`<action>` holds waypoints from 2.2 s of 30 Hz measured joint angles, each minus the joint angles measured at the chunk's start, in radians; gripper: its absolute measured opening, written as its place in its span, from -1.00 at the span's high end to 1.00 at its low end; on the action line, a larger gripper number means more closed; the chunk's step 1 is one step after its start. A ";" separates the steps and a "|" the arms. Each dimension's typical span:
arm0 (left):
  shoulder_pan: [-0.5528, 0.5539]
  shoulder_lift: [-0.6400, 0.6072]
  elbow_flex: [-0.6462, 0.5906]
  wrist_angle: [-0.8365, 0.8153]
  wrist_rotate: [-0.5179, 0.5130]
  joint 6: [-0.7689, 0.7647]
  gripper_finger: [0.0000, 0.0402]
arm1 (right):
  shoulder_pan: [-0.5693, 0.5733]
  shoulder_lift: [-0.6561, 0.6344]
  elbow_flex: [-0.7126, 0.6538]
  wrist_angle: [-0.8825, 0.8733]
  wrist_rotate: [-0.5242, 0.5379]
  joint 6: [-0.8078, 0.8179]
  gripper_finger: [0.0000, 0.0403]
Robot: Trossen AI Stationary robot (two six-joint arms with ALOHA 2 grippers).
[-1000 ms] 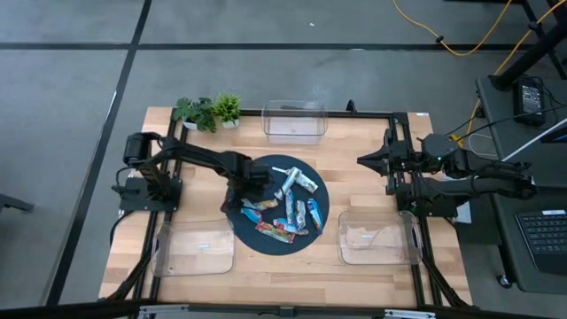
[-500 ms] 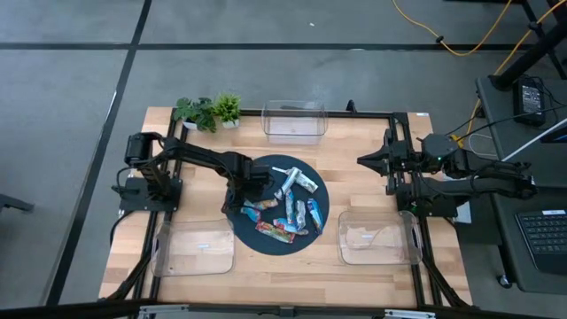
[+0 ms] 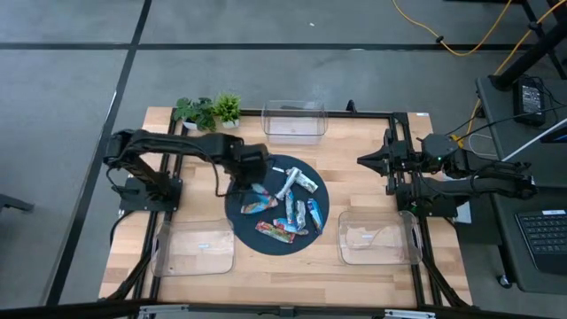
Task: Pick and place Granola Bars by type
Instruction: Put the red granola bar into the top transparent bin
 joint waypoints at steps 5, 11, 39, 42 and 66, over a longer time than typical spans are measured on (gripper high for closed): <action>0.001 -0.061 0.025 0.062 -0.080 -0.083 0.96 | 0.000 0.000 0.000 0.000 0.000 0.000 0.84; 0.003 -0.088 0.025 0.153 -0.105 -0.170 0.95 | 0.000 0.000 0.000 0.000 0.001 0.001 0.84; 0.424 0.139 0.647 0.237 -0.009 -0.061 0.96 | 0.000 0.000 0.000 0.000 0.003 0.000 0.84; 0.442 0.220 0.741 0.241 0.033 -0.059 0.96 | 0.000 0.000 0.000 0.000 0.003 0.013 0.84; 0.538 0.536 0.745 0.166 0.083 0.034 0.96 | 0.000 0.000 0.000 -0.027 0.003 0.020 0.84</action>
